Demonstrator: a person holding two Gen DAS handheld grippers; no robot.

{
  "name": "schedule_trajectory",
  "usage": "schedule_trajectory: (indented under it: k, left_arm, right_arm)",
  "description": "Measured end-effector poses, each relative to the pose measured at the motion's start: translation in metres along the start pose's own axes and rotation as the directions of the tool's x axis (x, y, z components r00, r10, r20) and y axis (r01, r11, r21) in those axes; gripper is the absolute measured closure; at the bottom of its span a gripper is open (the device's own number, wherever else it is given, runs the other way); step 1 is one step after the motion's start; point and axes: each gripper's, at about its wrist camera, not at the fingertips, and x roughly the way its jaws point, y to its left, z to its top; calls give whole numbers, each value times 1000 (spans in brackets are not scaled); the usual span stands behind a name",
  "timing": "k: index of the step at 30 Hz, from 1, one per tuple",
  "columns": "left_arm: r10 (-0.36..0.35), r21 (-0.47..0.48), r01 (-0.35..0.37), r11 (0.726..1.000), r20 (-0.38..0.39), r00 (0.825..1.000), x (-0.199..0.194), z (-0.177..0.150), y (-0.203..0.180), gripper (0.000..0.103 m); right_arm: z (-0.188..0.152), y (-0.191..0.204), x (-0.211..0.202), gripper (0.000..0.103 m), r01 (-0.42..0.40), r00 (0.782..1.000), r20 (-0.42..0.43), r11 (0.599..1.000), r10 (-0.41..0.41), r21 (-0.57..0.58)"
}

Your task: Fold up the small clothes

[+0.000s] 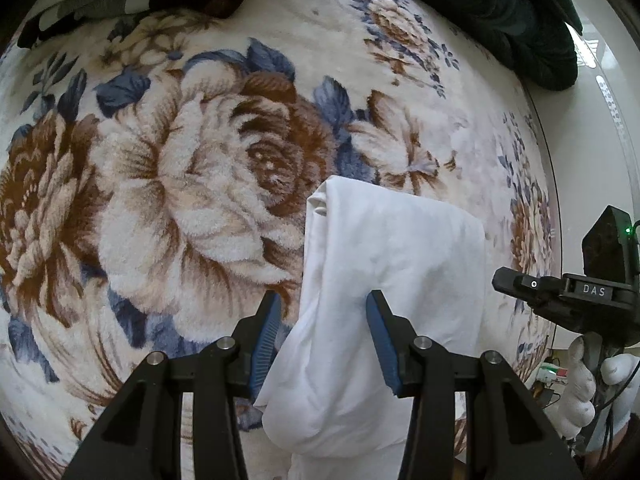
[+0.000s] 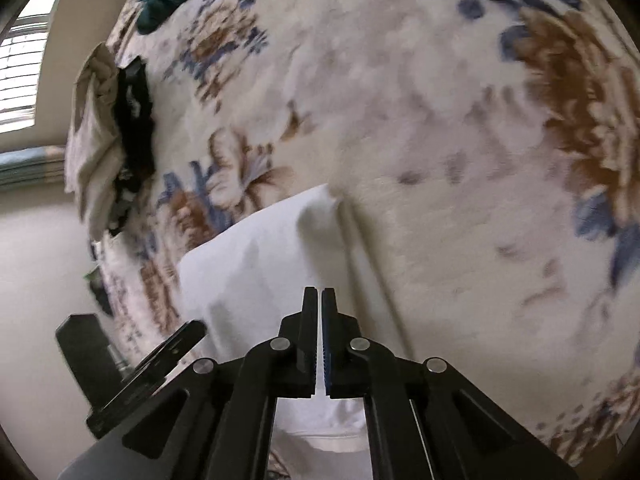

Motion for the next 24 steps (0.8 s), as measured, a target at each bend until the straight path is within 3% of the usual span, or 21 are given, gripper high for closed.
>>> schedule_trajectory:
  k: [1,2,3,5,7,8,9,13,16,22,24]
  left_arm:
    - [2,2,-2,1000,1,1000,0,0,0,61]
    - [3,4,-3,1000,0,1000,0,0,1,61]
    - [5,5,-5,1000,0,1000,0,0,1,61]
    - [14,5,-14,1000,0,1000,1,0,2,61]
    - [20,9,-21,1000,5,1000,1,0,2,61]
    - [28,15,-28,999,9,1000,0,0,1,61]
    - [34,22,-34,999,12,999,0,0,1,61]
    - [52,57,-53,997,14,999,0,2,-5,61]
    - [48,62,-48,997,4,999,3,4,-8,61]
    - [40,58,-39,998,-15,999,12,10,-10,61]
    - [31,65,-30,997,-13,999,15,12,-11,61]
  right_arm:
    - [-1,-1,3,85,5,1000,-9,1000,-5,-15]
    - [-2,-1,9,56,20,1000,-22,1000,-20,-22]
    - [-3,-2,16,37,28,999,-33,999,-28,-19]
    - [-6,-5,37,37,30,997,-71,1000,-30,1]
    - [-12,-1,45,57,45,998,-49,999,-46,-22]
    - [-15,4,45,87,81,997,-16,995,-82,-56]
    - [-17,10,44,93,136,991,13,986,-136,-92]
    - [-28,30,28,99,237,968,124,956,-218,-170]
    - [-27,35,11,99,255,958,180,953,-225,-163]
    - [-15,34,3,99,227,964,171,965,-203,-133]
    - [-12,35,11,99,212,973,120,966,-195,-150]
